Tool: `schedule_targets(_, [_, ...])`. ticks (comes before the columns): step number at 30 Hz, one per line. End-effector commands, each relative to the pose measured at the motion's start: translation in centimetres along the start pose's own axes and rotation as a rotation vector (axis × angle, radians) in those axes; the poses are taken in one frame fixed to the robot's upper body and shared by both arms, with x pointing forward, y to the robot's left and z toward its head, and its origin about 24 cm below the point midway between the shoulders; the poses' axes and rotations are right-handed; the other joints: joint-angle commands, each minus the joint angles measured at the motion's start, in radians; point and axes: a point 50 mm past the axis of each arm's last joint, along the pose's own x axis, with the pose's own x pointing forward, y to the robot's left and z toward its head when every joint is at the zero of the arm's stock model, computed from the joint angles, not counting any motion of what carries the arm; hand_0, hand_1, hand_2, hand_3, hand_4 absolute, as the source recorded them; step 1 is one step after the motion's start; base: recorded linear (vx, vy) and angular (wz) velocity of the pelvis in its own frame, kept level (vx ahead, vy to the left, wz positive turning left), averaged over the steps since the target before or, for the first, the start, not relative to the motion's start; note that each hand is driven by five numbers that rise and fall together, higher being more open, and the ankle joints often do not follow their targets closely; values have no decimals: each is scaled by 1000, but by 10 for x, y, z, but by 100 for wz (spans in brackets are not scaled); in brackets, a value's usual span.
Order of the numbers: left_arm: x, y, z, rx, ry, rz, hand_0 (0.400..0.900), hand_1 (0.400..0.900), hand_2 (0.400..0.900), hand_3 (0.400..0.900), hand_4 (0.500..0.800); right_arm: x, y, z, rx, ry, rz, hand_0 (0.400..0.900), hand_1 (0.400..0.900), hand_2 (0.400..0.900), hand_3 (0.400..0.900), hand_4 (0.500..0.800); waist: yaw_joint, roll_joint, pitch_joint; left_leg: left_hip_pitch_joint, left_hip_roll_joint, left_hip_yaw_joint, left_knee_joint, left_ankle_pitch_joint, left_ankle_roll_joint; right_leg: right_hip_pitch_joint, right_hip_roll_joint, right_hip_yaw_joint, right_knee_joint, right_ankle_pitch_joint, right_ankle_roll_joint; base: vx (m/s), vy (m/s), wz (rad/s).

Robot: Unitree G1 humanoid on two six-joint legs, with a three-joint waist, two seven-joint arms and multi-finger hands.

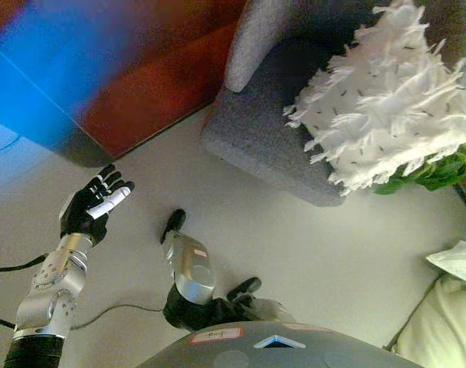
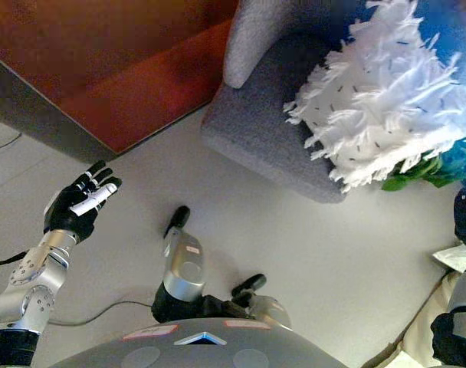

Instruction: Pick up the pillow and put it on the sofa.

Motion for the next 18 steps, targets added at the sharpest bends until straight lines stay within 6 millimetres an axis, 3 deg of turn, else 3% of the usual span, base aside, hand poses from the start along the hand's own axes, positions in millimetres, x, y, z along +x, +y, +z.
schedule_targets(1, [-4,-22,5,20,-27,-98,900,900,900,900,800,12,-48,16,-7,-161,-234,900,900,900,900,800,-24,15,-155,132,20,92,-59,-55,56,45,-87,0,10,32,86,-28,183,-25])
schedule_targets(9, [-2,-40,-10,-45,3,-168,900,900,900,900,800,-6,-36,24,203,-283,-141,900,900,900,900,800,-107,37,-195,187,-14,159,-78,-49,80,32,-127,-1,28,52,75,-97,134,-16])
schedule_targets(18, [7,-66,-25,-119,-11,-237,900,900,900,900,800,-67,-15,0,397,-417,-38,900,900,900,900,800,-245,85,-216,236,-36,212,-95,-71,104,-19,-142,67,64,57,70,-85,88,-21])
